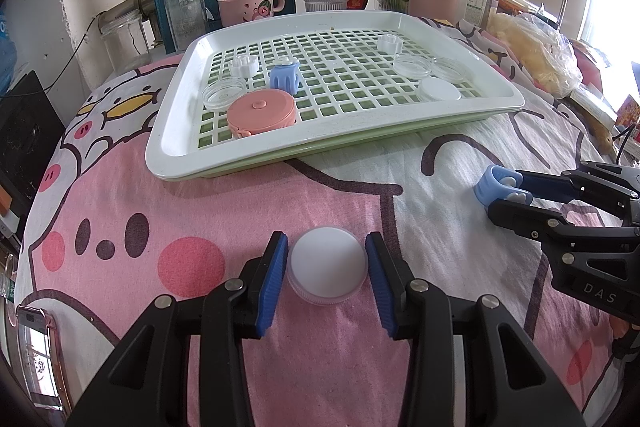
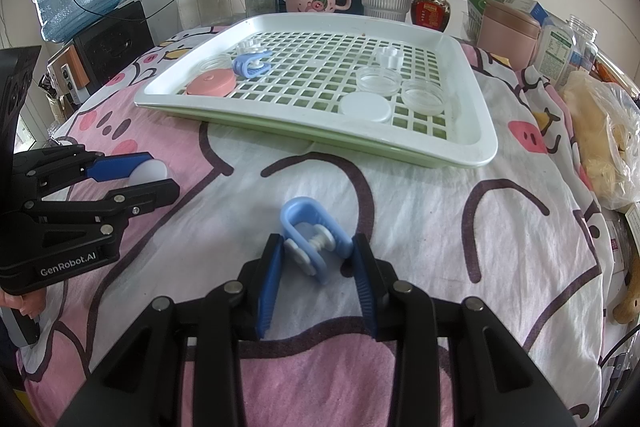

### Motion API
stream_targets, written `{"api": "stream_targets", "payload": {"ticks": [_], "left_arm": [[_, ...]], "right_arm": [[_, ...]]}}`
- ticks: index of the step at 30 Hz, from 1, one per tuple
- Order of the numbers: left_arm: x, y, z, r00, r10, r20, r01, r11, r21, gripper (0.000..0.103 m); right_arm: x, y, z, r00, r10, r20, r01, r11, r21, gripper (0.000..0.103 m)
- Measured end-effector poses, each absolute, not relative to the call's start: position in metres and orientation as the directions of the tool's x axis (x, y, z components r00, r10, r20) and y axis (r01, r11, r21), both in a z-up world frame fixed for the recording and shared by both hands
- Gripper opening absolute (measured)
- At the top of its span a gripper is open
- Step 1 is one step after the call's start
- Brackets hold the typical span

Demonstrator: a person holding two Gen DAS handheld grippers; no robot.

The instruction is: Organize rigid objects

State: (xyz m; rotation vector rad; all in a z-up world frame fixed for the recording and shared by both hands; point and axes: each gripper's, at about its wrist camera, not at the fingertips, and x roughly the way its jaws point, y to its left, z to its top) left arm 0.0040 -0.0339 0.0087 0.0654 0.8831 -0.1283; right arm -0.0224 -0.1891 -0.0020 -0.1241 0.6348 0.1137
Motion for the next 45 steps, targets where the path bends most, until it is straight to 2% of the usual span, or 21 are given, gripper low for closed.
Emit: {"api": "stream_targets", "payload": {"ticks": [13, 17, 21, 24, 28, 31, 35, 38, 45], "left_arm": [[0.004, -0.035, 0.009, 0.629, -0.084, -0.773, 0.14, 0.99, 0.006, 0.039], [-0.001, -0.034, 0.018, 0.627, -0.118, -0.77, 0.165, 0.986, -0.017, 0.039], [0.001, -0.028, 0.056, 0.677, -0.14, -0.722, 0.178, 0.984, -0.024, 0.039], [0.023, -0.018, 0.089, 0.699, -0.157, -0.697, 0.185, 0.982, -0.035, 0.039], [0.076, -0.008, 0.12, 0.717, -0.147, -0.681, 0.171, 0.985, -0.034, 0.039], [0.125, -0.004, 0.117, 0.687, -0.146, -0.712, 0.144, 0.988, -0.064, 0.039], [0.176, -0.011, 0.083, 0.629, -0.114, -0.769, 0.097, 0.993, -0.068, 0.039], [0.198, -0.015, 0.058, 0.599, -0.103, -0.794, 0.074, 0.995, -0.073, 0.039], [0.218, -0.02, 0.028, 0.569, -0.058, -0.82, 0.043, 0.998, -0.041, 0.04]], "right_arm": [[-0.023, -0.193, -0.001, 0.798, 0.095, -0.595, -0.155, 0.987, -0.05, 0.033], [-0.03, -0.202, 0.007, 0.792, 0.161, -0.589, -0.184, 0.983, 0.021, 0.033], [-0.042, -0.221, 0.049, 0.832, 0.201, -0.518, -0.205, 0.977, 0.05, 0.033], [-0.04, -0.233, 0.085, 0.871, 0.165, -0.463, -0.183, 0.983, 0.006, 0.033], [-0.009, -0.249, 0.123, 0.883, 0.148, -0.445, -0.163, 0.987, 0.006, 0.033], [0.028, -0.254, 0.134, 0.876, 0.123, -0.466, -0.143, 0.99, -0.008, 0.033], [0.085, -0.248, 0.119, 0.83, 0.038, -0.556, -0.093, 0.993, -0.07, 0.033], [0.114, -0.247, 0.101, 0.795, -0.028, -0.606, -0.056, 0.991, -0.12, 0.033], [0.152, -0.246, 0.078, 0.745, -0.034, -0.666, -0.065, 0.99, -0.123, 0.034]]}}
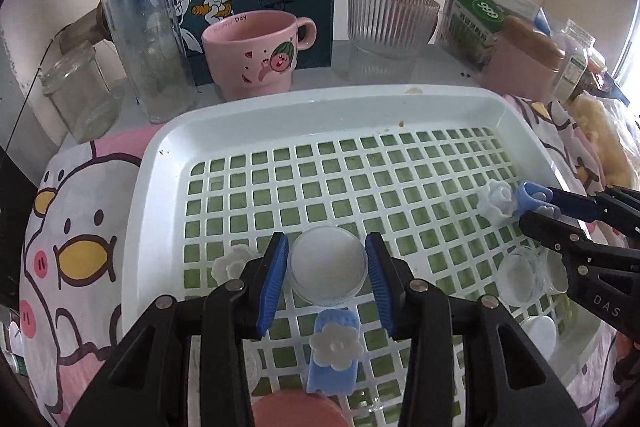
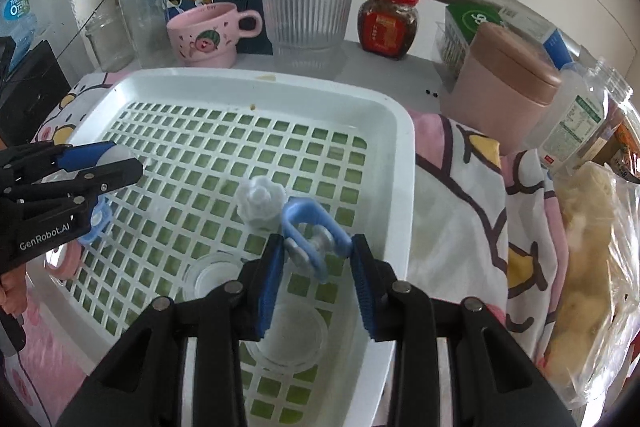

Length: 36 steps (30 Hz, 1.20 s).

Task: Organize rigid objects
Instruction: 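Lower the round lid onto the tray with the left tool while the right tool lowers the clip, then open both tools and withdraw them from the tray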

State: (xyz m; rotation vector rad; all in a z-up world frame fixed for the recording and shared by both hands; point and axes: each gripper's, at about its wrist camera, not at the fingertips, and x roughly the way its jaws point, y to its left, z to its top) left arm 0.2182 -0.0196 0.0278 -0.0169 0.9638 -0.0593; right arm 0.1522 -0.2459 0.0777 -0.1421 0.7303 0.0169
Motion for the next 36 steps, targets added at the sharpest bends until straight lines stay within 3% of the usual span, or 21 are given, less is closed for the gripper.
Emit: {"api": "stream_targets", "payload": {"ticks": [3, 5, 6, 7, 11, 17, 25, 36], "left_arm": [[0.216, -0.019, 0.034, 0.588, -0.088, -0.804, 0.054, 0.996, -0.07, 0.044], [0.211, -0.016, 0.045, 0.604, -0.127, -0.787, 0.062, 0.992, -0.113, 0.06], [0.206, -0.015, 0.052, 0.622, -0.132, -0.771, 0.059, 0.991, -0.123, 0.073], [0.2, -0.013, 0.06, 0.642, -0.133, -0.755, 0.056, 0.99, -0.127, 0.078], [0.166, -0.007, 0.097, 0.709, -0.145, -0.69, 0.057, 0.987, -0.149, 0.081], [0.102, 0.002, 0.123, 0.751, -0.103, -0.652, 0.04, 0.993, -0.111, 0.083], [0.029, 0.002, 0.074, 0.69, -0.08, -0.719, 0.031, 0.996, -0.081, 0.083], [0.017, -0.01, 0.014, 0.593, -0.037, -0.805, 0.041, 0.999, -0.015, 0.083]], "right_arm": [[0.152, -0.246, 0.078, 0.737, -0.013, -0.675, -0.069, 0.993, -0.094, 0.035], [0.136, -0.246, 0.091, 0.788, -0.015, -0.616, -0.051, 0.995, -0.089, 0.05], [0.126, -0.248, 0.099, 0.811, -0.016, -0.584, -0.04, 0.996, -0.083, 0.063], [0.113, -0.251, 0.108, 0.836, -0.006, -0.549, -0.035, 0.997, -0.065, 0.067], [0.057, -0.258, 0.138, 0.899, 0.074, -0.432, -0.072, 0.997, 0.021, 0.069], [-0.009, -0.241, 0.139, 0.936, 0.142, -0.322, -0.129, 0.99, 0.061, 0.083], [-0.032, -0.208, 0.076, 0.882, 0.172, -0.438, -0.169, 0.984, 0.046, 0.083], [-0.012, -0.19, 0.01, 0.8, 0.077, -0.594, -0.118, 0.992, -0.031, 0.083]]}}
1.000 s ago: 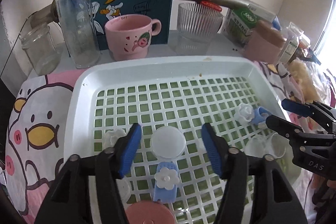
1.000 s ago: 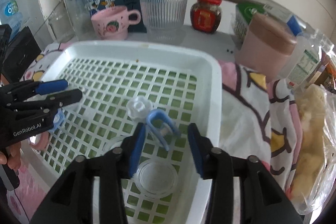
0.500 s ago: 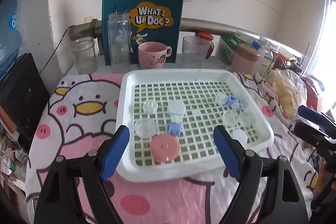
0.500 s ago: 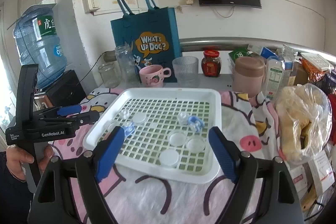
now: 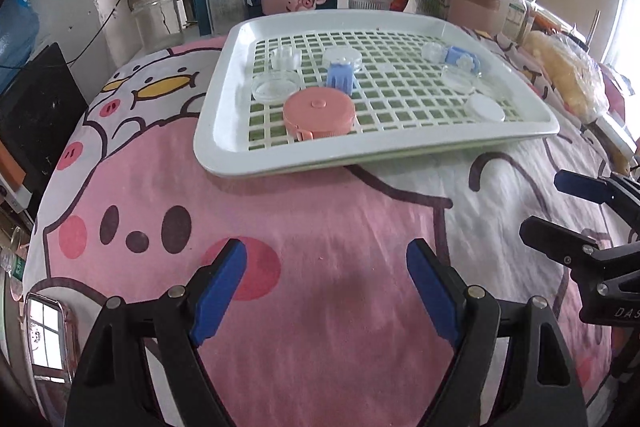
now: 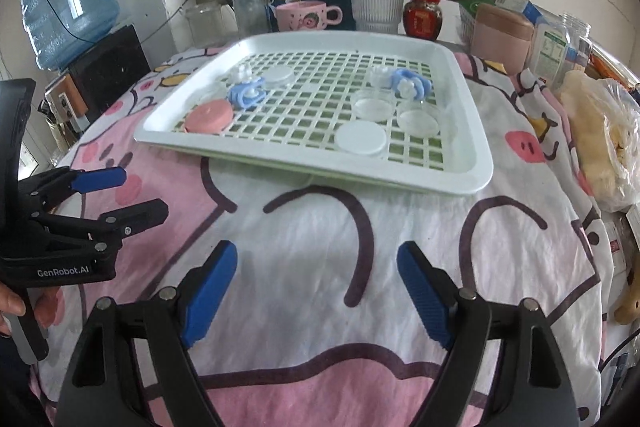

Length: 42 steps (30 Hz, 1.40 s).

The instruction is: Organize rigid objects

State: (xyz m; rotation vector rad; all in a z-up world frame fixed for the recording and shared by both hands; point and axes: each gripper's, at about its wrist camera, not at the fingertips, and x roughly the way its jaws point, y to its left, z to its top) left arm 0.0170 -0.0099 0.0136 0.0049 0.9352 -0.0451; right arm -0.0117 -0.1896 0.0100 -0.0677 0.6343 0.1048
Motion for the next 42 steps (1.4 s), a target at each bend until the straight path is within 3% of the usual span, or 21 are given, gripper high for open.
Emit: {"api": "stream_targets", "payload": {"ticks": [5, 9, 15, 42], "left_arm": [[0.015, -0.014, 0.009, 0.603, -0.016, -0.797, 0.046, 0.999, 0.014, 0.086], [0.018, -0.011, 0.005, 0.583, -0.011, -0.812, 0.032, 0.999, 0.009, 0.103], [0.018, -0.01, 0.005, 0.583, -0.014, -0.812, 0.032, 0.999, 0.005, 0.103], [0.017, -0.01, 0.005, 0.583, -0.013, -0.813, 0.031, 1.0, 0.006, 0.103]], "right_arm": [[-0.006, -0.186, -0.002, 0.786, 0.025, -0.618, -0.097, 0.992, -0.083, 0.084], [-0.005, -0.187, -0.004, 0.783, 0.019, -0.622, -0.092, 0.992, -0.085, 0.088], [-0.002, -0.191, -0.005, 0.77, 0.004, -0.638, -0.068, 0.995, -0.076, 0.103], [-0.002, -0.19, -0.005, 0.769, 0.0, -0.639, -0.066, 0.995, -0.08, 0.103]]}}
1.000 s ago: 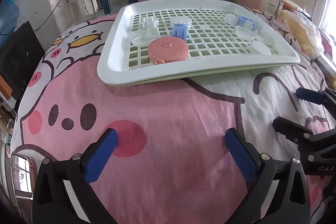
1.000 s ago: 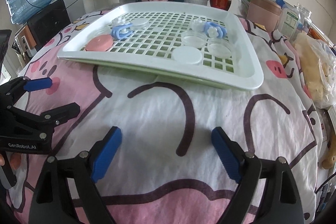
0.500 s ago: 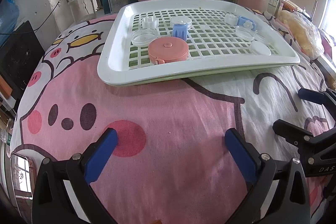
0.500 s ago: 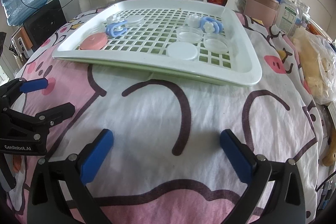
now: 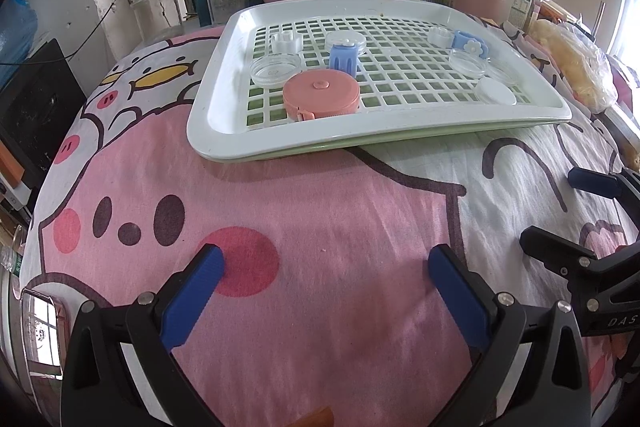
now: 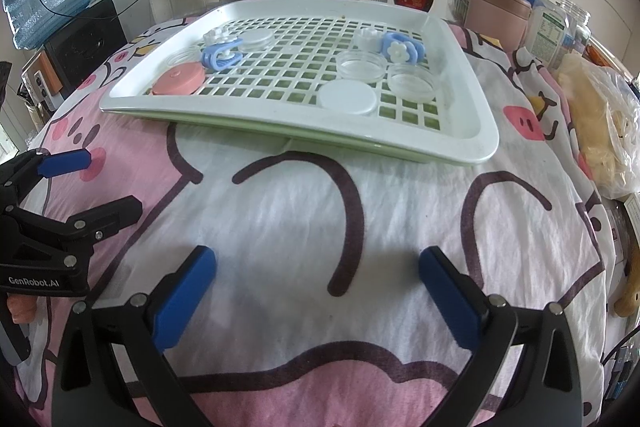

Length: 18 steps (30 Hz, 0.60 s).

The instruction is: Organize rigid objects

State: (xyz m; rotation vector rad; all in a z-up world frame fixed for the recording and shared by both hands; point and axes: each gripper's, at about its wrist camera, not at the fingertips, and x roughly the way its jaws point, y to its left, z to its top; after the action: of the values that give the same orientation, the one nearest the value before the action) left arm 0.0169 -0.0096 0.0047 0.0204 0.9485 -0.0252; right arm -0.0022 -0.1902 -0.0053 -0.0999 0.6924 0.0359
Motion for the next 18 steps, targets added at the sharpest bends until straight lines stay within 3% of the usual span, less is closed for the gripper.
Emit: {"api": "stream_targets", "payload": {"ticks": [18], "left_arm": [[0.013, -0.0091, 0.0047, 0.584, -0.01, -0.812, 0.028, 1.0, 0.008, 0.103]], "right_arm": [[-0.0024, -0.1907, -0.0061, 0.769, 0.001, -0.639, -0.067, 0.995, -0.079, 0.103]]}}
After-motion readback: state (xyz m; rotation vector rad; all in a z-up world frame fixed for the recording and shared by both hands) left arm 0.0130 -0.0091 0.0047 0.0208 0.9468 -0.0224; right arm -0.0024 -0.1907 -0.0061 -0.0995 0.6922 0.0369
